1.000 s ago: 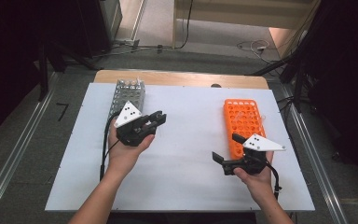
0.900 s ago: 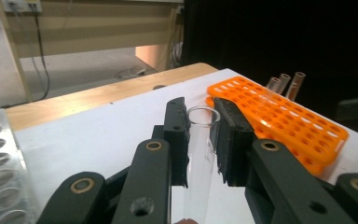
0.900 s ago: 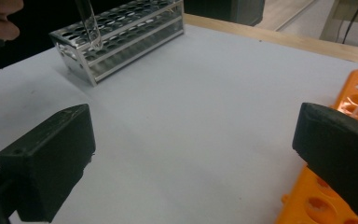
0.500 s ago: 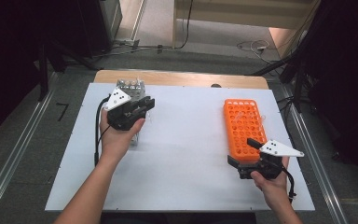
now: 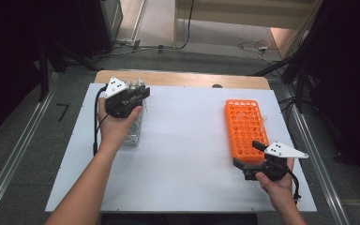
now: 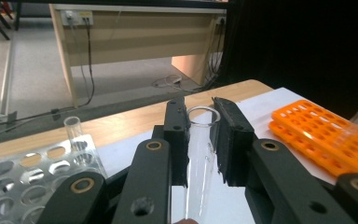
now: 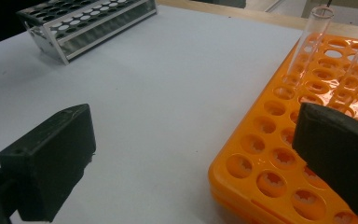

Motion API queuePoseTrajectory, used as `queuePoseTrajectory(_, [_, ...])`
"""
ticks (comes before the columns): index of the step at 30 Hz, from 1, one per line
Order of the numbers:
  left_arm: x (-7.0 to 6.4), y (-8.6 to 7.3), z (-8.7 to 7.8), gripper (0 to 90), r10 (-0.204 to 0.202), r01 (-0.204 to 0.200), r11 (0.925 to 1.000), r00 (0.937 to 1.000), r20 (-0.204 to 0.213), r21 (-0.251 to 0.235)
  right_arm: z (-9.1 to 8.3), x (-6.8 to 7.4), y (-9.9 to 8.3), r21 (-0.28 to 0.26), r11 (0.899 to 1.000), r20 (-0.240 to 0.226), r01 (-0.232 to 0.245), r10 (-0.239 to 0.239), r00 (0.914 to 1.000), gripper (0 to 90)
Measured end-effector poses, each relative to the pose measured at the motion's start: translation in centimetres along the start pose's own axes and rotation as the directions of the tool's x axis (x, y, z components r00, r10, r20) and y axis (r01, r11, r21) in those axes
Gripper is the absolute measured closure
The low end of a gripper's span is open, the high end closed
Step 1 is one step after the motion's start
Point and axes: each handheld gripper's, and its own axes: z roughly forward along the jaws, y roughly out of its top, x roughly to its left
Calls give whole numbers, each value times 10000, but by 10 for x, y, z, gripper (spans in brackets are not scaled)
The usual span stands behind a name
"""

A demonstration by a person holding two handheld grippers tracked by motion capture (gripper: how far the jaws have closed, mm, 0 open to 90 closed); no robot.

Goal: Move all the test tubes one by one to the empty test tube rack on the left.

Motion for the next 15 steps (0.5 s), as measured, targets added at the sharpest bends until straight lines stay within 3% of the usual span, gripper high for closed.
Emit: queuePoseTrajectory(15, [40, 9, 30, 745, -225, 214, 9997, 9946, -1010, -116, 0, -4, -2, -2, 10000, 96, -92, 93, 9999, 0])
